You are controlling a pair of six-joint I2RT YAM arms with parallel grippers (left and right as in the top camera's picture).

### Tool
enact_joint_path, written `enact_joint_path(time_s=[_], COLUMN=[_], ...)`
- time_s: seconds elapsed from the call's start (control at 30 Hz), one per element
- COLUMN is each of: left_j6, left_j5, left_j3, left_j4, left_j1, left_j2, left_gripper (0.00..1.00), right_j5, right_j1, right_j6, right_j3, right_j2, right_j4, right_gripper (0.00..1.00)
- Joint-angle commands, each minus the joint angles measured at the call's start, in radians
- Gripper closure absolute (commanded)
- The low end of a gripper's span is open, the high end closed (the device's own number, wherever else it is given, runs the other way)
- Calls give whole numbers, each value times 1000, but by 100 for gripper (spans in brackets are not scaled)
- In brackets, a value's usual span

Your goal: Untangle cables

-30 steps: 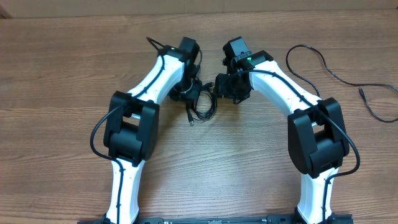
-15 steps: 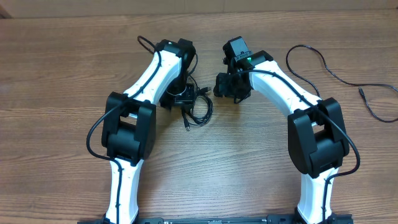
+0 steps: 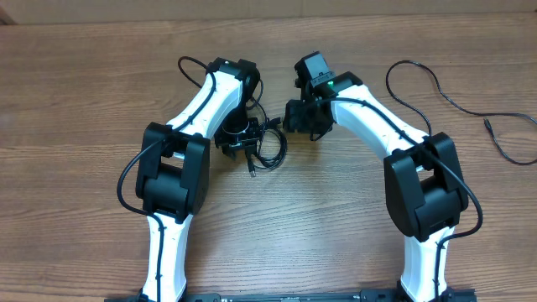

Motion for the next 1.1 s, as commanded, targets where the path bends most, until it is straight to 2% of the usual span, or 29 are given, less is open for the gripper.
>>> enact_joint_path(time_s=[0.0, 0.43, 0.6, 0.73, 0.8, 0.93, 1.07], left_j6=[-81, -102, -101, -95, -95, -95, -95], left_j5=[11, 27, 27, 27, 27, 28, 27], left_j3=[-34, -39, -54, -85, -96, -101, -101], left_j4=[20, 57, 61, 70, 77, 85, 88], left_j1=[-3, -27, -27, -27, -27, -27, -27], left_j2=[-39, -39, -39, -39, -39, -39, -39], left_gripper=[66, 64, 66, 69, 70, 71, 71], right_j5=[-3, -61, -68, -77, -72, 5, 56], right_j1=[13, 46, 44, 29, 29, 29, 29], right_j6=[-3, -23, -73, -95, -106, -105, -105], right_j3=[-33, -34, -27, 19, 19, 19, 19], right_j2=[4, 11, 10, 10, 10, 10, 10], right_j4=[26, -44, -54, -126, -128, -131, -125], right_gripper=[47, 48, 47, 47, 49, 61, 61])
